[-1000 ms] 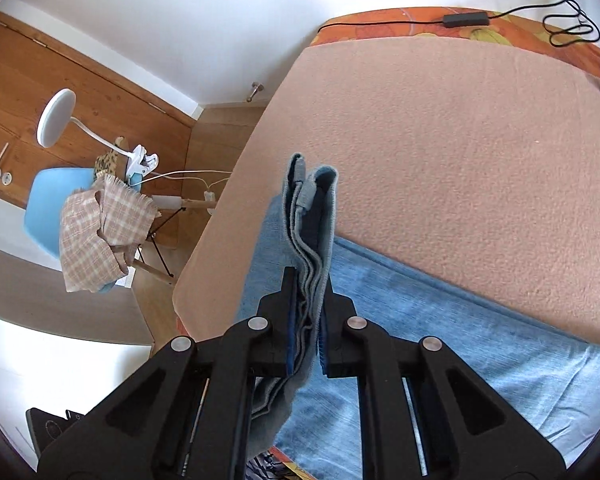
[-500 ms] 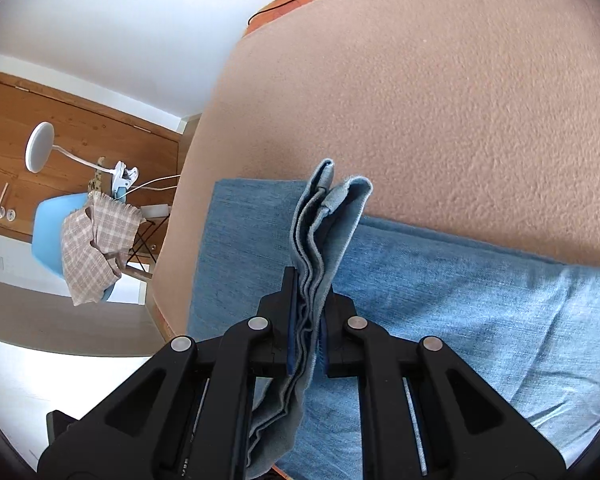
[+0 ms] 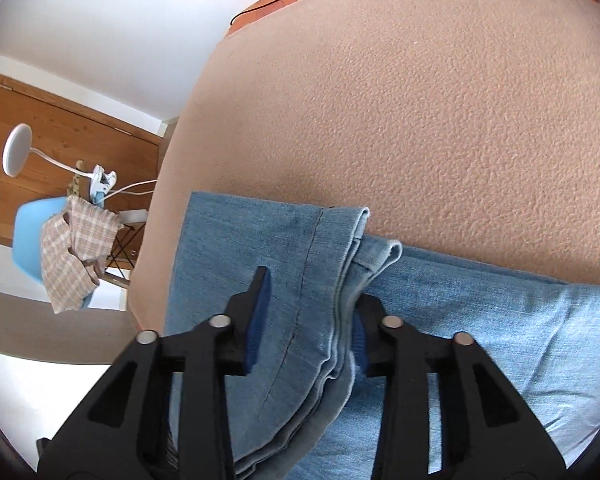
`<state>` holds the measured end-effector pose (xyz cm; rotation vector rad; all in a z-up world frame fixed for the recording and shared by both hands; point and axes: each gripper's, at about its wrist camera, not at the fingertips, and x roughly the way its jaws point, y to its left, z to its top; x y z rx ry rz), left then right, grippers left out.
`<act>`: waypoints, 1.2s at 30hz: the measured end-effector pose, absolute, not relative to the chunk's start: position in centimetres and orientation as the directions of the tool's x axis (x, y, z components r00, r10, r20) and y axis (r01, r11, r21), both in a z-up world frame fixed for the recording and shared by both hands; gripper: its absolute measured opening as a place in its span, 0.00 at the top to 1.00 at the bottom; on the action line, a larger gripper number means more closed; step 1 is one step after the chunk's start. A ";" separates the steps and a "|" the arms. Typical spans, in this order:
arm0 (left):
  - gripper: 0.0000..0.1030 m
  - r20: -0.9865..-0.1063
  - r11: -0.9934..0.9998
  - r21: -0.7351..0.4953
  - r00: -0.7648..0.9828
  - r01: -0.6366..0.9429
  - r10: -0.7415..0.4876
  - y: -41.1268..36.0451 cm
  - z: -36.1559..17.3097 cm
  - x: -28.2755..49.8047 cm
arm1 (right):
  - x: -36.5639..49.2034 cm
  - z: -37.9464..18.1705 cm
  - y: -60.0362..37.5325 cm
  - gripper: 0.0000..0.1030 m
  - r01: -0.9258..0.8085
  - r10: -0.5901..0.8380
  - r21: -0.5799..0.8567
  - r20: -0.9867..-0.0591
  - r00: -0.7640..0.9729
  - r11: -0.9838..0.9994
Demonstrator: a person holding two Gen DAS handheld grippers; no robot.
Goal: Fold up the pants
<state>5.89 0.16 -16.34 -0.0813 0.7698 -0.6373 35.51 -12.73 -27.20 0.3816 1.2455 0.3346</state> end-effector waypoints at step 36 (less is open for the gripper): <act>0.89 -0.509 0.511 -0.396 0.280 0.763 -0.814 -19.4 -12.2 2.7 | 23.3 -15.6 -33.4 0.92 0.045 0.214 0.290 -0.794 0.570 0.956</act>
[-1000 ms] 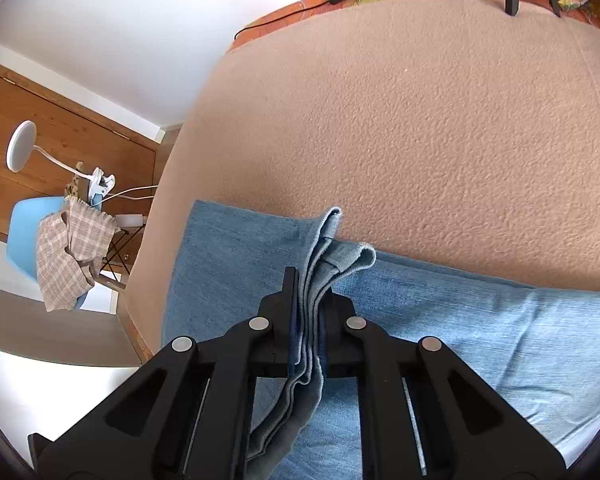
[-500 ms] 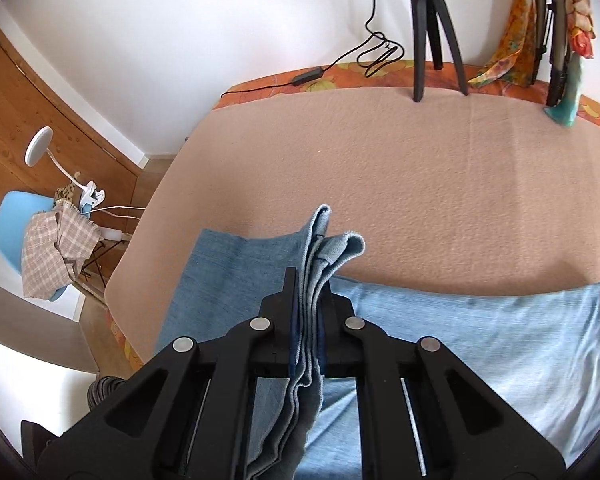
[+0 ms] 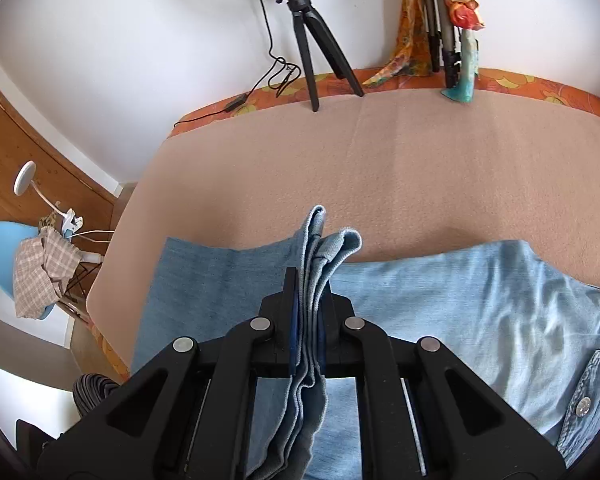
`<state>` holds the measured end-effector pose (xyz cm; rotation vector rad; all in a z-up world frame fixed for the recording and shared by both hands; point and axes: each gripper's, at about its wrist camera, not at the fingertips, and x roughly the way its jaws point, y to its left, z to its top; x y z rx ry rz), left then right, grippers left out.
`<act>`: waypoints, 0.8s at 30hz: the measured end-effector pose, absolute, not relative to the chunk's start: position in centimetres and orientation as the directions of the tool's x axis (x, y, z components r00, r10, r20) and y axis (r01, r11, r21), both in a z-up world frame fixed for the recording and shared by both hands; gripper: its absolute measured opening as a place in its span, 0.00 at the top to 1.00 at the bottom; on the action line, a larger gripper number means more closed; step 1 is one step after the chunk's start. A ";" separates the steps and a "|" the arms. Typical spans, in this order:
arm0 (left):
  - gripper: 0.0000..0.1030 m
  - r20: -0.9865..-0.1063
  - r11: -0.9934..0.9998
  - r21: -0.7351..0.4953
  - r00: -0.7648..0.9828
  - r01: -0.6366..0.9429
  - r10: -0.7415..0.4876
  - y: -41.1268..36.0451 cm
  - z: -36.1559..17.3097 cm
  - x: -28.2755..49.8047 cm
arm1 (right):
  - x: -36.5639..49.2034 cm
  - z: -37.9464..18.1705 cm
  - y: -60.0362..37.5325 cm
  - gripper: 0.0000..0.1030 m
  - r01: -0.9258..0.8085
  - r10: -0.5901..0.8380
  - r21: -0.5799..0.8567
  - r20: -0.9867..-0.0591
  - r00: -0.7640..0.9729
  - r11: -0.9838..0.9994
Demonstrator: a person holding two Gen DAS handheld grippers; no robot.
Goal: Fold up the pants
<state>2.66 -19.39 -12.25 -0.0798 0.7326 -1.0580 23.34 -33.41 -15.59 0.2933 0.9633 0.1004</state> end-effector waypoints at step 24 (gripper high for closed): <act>0.89 -0.469 0.276 -0.413 0.057 0.868 -0.881 -33.7 -10.9 1.4 | 16.2 -13.0 -49.1 0.92 0.219 0.069 0.246 -0.798 0.599 0.944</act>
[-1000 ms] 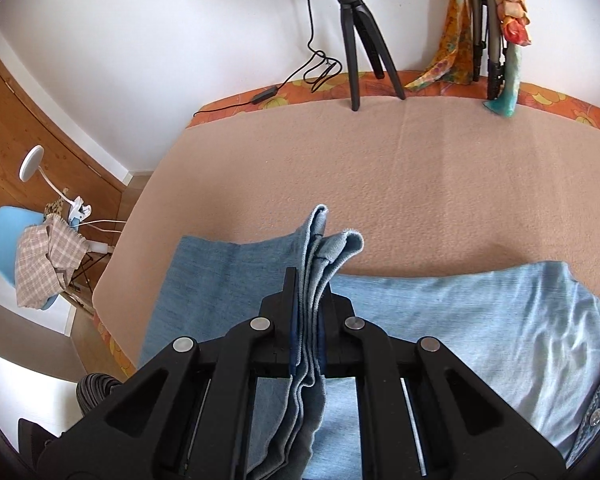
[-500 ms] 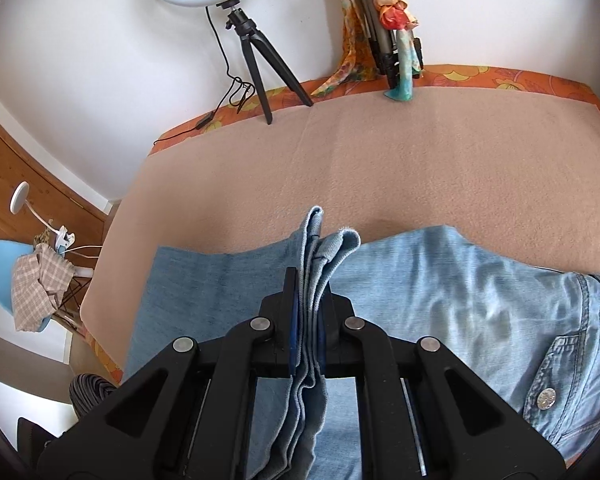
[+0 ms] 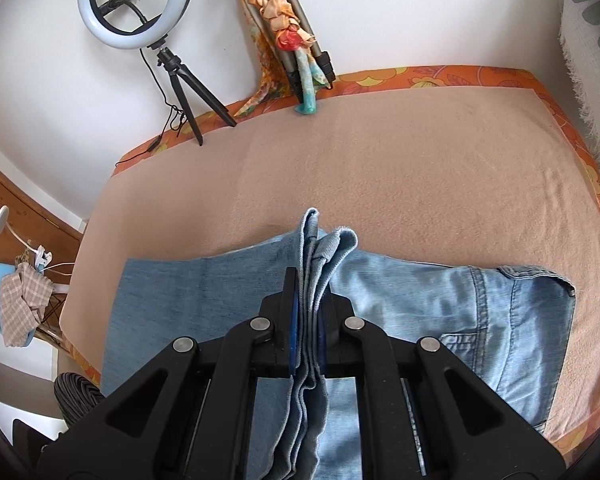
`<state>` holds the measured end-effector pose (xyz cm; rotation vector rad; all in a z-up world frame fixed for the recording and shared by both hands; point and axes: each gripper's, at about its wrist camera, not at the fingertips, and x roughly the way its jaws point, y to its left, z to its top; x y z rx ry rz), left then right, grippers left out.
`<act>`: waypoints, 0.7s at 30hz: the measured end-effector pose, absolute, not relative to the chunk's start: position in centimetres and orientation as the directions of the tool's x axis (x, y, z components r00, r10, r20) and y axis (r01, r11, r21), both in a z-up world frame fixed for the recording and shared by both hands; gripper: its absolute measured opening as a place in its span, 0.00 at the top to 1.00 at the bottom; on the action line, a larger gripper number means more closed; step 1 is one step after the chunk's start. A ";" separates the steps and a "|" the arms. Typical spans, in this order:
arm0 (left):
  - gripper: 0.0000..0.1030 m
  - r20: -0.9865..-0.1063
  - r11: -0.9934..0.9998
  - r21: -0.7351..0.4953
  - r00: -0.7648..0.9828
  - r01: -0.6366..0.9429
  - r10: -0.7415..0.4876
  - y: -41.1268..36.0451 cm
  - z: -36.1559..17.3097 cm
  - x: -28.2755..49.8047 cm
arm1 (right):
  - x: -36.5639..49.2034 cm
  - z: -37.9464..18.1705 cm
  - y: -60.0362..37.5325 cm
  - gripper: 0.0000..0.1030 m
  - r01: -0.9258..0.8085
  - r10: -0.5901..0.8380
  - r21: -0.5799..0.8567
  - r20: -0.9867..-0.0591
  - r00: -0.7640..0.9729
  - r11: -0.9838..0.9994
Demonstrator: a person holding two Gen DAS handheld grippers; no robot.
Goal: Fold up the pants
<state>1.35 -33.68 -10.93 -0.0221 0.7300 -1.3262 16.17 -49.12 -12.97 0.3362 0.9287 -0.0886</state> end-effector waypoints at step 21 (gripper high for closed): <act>0.89 -0.495 0.154 -0.400 -0.071 0.903 -0.866 -43.6 -12.2 -0.1 | 11.9 -14.2 -59.8 0.93 0.333 -0.014 0.224 -0.812 0.584 0.916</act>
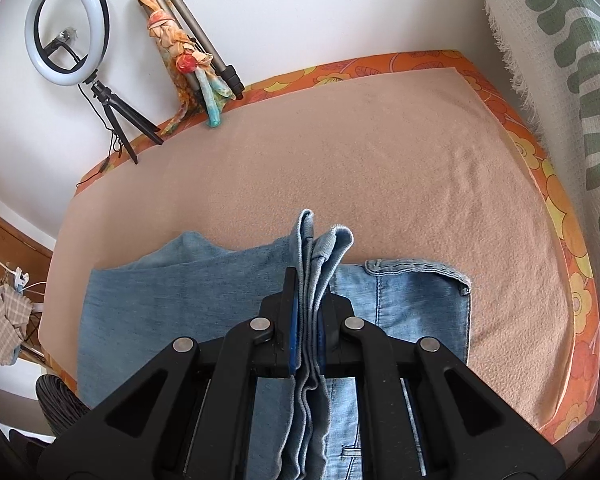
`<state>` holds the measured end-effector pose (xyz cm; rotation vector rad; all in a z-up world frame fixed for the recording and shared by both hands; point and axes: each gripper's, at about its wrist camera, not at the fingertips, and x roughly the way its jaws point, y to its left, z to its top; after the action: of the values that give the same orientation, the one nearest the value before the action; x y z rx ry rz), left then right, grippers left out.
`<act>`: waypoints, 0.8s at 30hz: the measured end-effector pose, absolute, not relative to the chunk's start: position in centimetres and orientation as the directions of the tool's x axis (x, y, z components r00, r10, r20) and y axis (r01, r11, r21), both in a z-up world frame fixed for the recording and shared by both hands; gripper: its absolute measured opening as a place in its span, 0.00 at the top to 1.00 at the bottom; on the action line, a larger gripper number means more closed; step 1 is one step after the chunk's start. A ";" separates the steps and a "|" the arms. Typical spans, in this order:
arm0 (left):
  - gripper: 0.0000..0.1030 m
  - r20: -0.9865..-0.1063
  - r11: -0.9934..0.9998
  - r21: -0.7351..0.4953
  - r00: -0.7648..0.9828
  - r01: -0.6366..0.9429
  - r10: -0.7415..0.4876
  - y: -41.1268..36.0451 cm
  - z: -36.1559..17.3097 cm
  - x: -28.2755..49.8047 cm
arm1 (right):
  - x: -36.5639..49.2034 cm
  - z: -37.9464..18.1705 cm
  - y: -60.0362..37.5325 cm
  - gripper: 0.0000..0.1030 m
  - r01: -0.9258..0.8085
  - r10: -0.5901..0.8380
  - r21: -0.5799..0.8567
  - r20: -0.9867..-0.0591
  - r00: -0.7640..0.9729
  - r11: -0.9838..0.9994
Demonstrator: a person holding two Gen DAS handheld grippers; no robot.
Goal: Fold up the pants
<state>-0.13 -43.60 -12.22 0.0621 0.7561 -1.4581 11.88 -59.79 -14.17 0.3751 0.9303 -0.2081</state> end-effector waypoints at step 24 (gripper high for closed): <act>0.70 -0.585 0.165 -0.423 -0.130 0.891 -0.800 -44.6 -15.1 -0.4 | 13.2 -19.7 -61.7 0.73 0.383 -0.080 0.133 -0.867 0.492 0.914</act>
<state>-0.39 -44.61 -15.06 0.1323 0.8795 -1.4580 13.18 -61.66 -19.67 0.3294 1.0219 -0.2871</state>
